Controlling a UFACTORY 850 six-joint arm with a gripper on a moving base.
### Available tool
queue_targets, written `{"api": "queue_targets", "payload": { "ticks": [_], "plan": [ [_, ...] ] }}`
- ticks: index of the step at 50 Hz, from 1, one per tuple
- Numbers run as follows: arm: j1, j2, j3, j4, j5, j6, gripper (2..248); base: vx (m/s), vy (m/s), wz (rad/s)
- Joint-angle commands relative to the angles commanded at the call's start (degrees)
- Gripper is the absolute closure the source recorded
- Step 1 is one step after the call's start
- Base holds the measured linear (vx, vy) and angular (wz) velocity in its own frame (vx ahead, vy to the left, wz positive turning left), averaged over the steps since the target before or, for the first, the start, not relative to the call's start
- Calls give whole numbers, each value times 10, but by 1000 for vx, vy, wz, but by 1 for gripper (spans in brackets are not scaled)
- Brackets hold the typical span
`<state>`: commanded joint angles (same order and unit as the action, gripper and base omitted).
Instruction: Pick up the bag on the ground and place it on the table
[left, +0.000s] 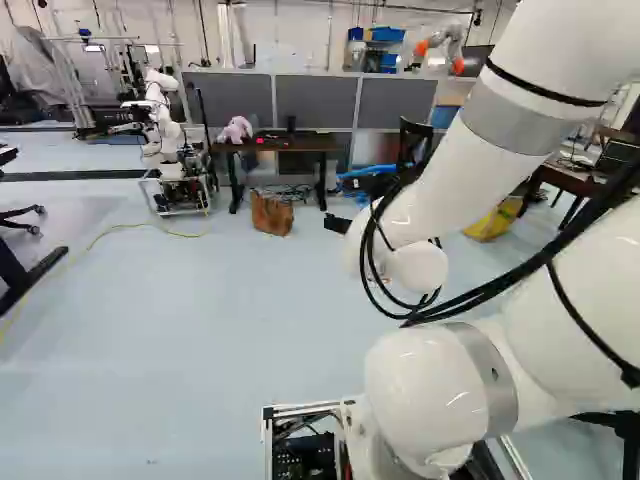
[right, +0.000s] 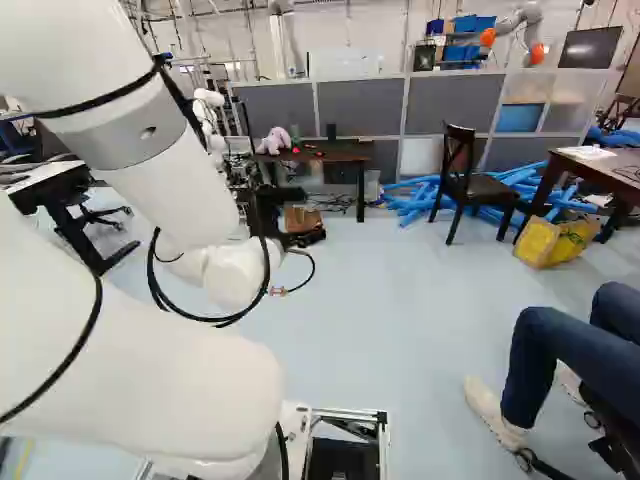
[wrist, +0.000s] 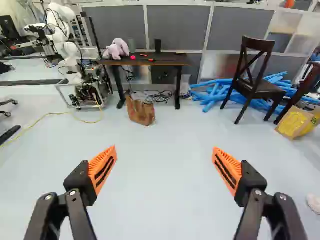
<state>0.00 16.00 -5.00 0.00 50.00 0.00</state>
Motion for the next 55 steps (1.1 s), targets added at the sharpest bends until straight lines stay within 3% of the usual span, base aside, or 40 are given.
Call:
{"api": "queue_targets", "payload": {
  "ticks": [55],
  "plan": [
    [0, 0, 0, 0, 0, 0, 3, 36, 12, 26]
  ]
}}
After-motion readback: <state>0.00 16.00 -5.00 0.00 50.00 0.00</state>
